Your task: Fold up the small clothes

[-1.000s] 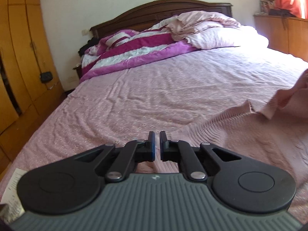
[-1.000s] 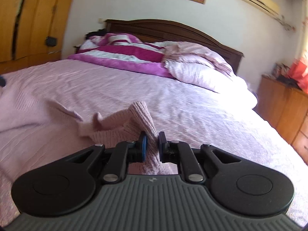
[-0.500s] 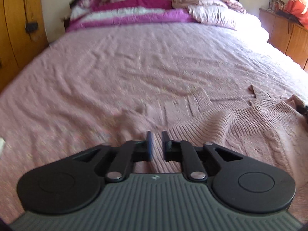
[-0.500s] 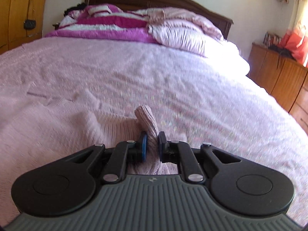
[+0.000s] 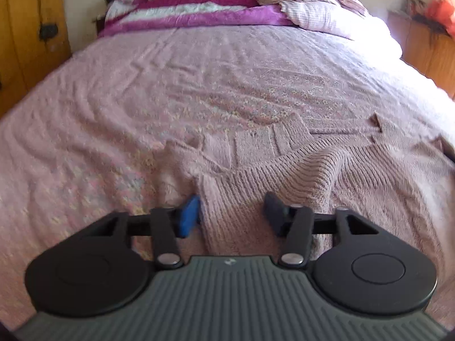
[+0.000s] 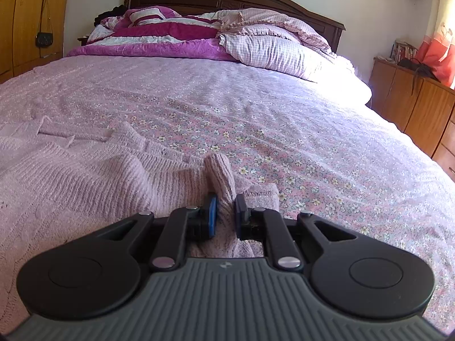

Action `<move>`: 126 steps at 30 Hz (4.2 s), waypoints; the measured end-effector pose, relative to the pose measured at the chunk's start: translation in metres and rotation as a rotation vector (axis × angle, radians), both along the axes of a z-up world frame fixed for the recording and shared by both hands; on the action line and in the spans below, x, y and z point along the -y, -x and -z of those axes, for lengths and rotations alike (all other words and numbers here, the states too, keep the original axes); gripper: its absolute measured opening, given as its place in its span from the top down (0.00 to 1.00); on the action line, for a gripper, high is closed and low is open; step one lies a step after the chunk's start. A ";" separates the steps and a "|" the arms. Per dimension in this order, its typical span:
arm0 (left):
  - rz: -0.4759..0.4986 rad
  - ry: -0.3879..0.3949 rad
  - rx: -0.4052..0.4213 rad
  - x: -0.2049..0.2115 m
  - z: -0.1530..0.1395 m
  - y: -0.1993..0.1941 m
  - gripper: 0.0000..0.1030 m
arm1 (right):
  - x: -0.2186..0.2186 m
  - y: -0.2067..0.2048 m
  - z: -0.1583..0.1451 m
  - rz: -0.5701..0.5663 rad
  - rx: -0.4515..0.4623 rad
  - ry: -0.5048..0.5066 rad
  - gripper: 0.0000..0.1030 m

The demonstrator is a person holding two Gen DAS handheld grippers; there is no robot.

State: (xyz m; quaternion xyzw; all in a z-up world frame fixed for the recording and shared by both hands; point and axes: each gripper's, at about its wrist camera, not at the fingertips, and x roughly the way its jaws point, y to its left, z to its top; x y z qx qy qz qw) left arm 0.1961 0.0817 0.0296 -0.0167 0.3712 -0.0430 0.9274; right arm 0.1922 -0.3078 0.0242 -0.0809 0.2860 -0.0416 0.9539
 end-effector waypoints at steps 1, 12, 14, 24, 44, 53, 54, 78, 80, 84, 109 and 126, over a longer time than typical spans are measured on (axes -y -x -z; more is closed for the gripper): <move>-0.024 0.018 -0.003 -0.003 0.001 -0.001 0.84 | 0.000 0.000 0.000 0.000 0.001 -0.001 0.87; -0.014 -0.104 0.202 -0.003 -0.040 -0.010 0.88 | 0.007 0.005 0.000 -0.011 0.035 -0.052 0.83; 0.010 -0.164 0.227 0.001 -0.042 -0.019 0.88 | 0.009 0.004 -0.002 -0.017 0.034 -0.065 0.83; -0.023 -0.275 0.119 -0.002 0.013 -0.053 0.89 | 0.008 0.003 -0.027 -0.004 0.157 -0.026 0.88; -0.108 -0.107 -0.036 -0.038 -0.018 -0.010 0.35 | 0.048 0.032 -0.026 0.078 -0.032 -0.315 0.32; -0.175 0.006 -0.112 -0.049 -0.019 0.040 0.31 | 0.077 0.078 -0.025 0.112 -0.149 -0.597 0.23; -0.180 0.020 -0.117 -0.051 -0.019 0.045 0.31 | 0.079 0.082 -0.025 0.114 -0.163 -0.616 0.22; -0.185 0.115 -0.120 -0.073 -0.015 0.098 0.32 | 0.053 0.072 -0.005 0.135 -0.215 -0.754 0.00; -0.173 0.101 -0.120 -0.072 -0.014 0.099 0.32 | 0.048 0.071 -0.003 0.146 -0.190 -0.784 0.00; -0.171 0.106 -0.118 -0.074 -0.011 0.099 0.32 | 0.043 0.069 -0.001 0.150 -0.170 -0.793 0.00; -0.186 0.060 -0.138 -0.068 -0.010 0.094 0.31 | 0.038 0.074 0.007 0.104 -0.154 -0.851 0.43; -0.159 0.038 -0.123 -0.056 -0.027 0.101 0.31 | 0.024 0.079 -0.020 0.060 -0.037 -0.980 0.62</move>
